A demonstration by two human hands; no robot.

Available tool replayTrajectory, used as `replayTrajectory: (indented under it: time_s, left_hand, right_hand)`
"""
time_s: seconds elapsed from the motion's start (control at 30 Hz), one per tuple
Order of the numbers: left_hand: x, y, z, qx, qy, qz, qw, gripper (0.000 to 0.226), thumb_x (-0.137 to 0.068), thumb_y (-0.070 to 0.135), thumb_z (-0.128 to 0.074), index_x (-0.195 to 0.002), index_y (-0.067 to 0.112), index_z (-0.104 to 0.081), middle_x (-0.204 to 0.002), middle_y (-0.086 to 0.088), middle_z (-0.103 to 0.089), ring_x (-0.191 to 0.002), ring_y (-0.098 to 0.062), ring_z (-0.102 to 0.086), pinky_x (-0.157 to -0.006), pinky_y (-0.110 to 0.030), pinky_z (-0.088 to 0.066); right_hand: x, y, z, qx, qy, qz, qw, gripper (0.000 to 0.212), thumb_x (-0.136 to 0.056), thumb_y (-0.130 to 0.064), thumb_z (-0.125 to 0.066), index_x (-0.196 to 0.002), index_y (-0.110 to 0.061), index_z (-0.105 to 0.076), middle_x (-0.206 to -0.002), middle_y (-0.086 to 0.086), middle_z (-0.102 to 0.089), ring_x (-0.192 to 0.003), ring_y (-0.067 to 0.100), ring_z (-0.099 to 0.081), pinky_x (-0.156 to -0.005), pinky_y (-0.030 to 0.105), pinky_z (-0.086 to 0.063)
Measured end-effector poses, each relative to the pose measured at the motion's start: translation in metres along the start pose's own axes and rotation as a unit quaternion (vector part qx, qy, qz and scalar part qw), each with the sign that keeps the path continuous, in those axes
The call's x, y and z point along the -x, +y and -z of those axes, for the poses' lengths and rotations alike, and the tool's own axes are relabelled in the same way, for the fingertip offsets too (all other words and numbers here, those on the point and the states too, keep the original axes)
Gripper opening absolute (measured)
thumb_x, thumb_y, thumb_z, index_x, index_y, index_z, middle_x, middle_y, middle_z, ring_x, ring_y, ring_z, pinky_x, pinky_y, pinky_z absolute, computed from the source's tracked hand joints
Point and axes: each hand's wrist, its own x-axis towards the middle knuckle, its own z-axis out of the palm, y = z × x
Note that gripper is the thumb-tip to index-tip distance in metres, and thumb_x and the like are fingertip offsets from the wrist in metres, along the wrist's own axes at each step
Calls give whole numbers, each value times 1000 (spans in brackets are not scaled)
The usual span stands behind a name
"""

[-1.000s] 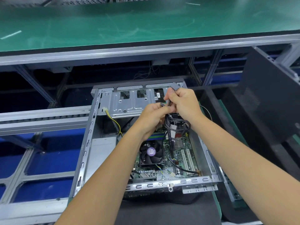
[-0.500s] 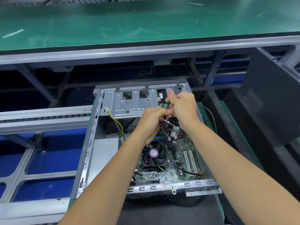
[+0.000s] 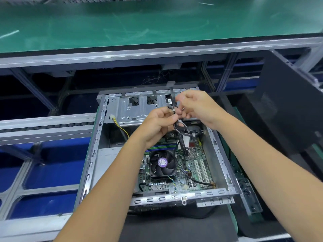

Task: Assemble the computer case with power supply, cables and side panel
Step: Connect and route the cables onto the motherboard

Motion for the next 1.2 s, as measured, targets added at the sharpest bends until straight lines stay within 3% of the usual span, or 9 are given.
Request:
replayTrajectory:
  time_s: [0.13, 0.3, 0.43, 0.57, 0.7, 0.8, 0.9, 1.1, 1.2]
  left_hand:
    - [3, 4, 9, 13, 37, -22, 999, 15, -84, 5, -58, -98, 3, -61, -80, 0, -72, -65, -9, -67, -59, -17, -53]
    - [3, 2, 16, -20, 117, -16, 993, 11, -87, 4, -60, -85, 14, -65, -72, 6, -66, -59, -10, -48, -42, -15, -32]
    - [6, 3, 18, -46, 144, -26, 988, 24, -88, 0, -61, -76, 19, -69, -69, 5, -57, -58, -5, -48, -44, -14, -34]
    - [8, 2, 15, -51, 147, -25, 988, 15, -88, -1, -60, -78, 10, -64, -66, 9, -61, -51, 0, -46, -43, -14, -33]
    - [8, 3, 10, -37, 142, -19, 989, 11, -90, 1, -58, -81, 4, -54, -78, 11, -71, -50, -1, -46, -42, -13, -34]
    - [9, 4, 7, -30, 137, -20, 990, 12, -87, 10, -62, -86, 3, -53, -79, 11, -71, -47, -2, -41, -42, -12, -35]
    - [10, 4, 4, -32, 128, -21, 991, 34, -76, 22, -67, -100, 2, -53, -76, 6, -67, -43, -3, -39, -41, -12, -35]
    - [5, 2, -3, -54, 162, -5, 985, 18, -89, 12, -63, -77, 7, -52, -73, -5, -51, -41, -3, -39, -37, -13, -30]
    - [2, 3, -8, -66, 202, -2, 977, 21, -90, 11, -64, -73, 9, -53, -61, 0, -54, -42, -4, -44, -37, -13, -32]
  right_hand:
    - [11, 10, 0, 60, -88, -21, 994, 6, -97, -10, -62, -96, -16, -64, -105, 3, -71, -85, 12, -62, -78, 28, -48]
    - [17, 11, -7, 142, -70, 14, 987, 16, -88, -22, -76, -94, -24, -61, -96, -8, -59, -70, -8, -55, -70, 12, -43]
    - [20, 5, -5, 153, -41, 47, 986, 13, -92, -15, -71, -79, -17, -70, -68, -13, -63, -48, -6, -51, -49, 5, -37]
    - [21, 0, -4, 222, -65, 62, 971, 15, -93, -16, -68, -84, -25, -76, -77, -19, -71, -75, -6, -64, -68, 2, -42]
    - [22, 2, -8, 199, -69, 81, 974, 5, -88, -17, -75, -88, -13, -78, -67, -1, -61, -55, 1, -49, -61, 8, -38]
    - [22, 3, -13, 162, -39, 101, 981, 5, -85, -10, -77, -83, -12, -73, -71, -6, -66, -64, 0, -55, -68, 13, -45]
    - [22, 4, -15, 136, -39, 106, 984, 11, -86, -5, -74, -82, -14, -70, -71, -10, -65, -69, 5, -59, -72, 15, -49]
    - [24, 7, -13, 135, -62, 44, 988, 2, -97, -15, -62, -96, -13, -64, -72, -7, -66, -67, 2, -59, -70, 15, -45]
    - [26, 6, -8, 161, -37, 58, 985, 18, -97, -32, -62, -93, -14, -63, -86, -7, -63, -75, -1, -58, -69, 12, -43]
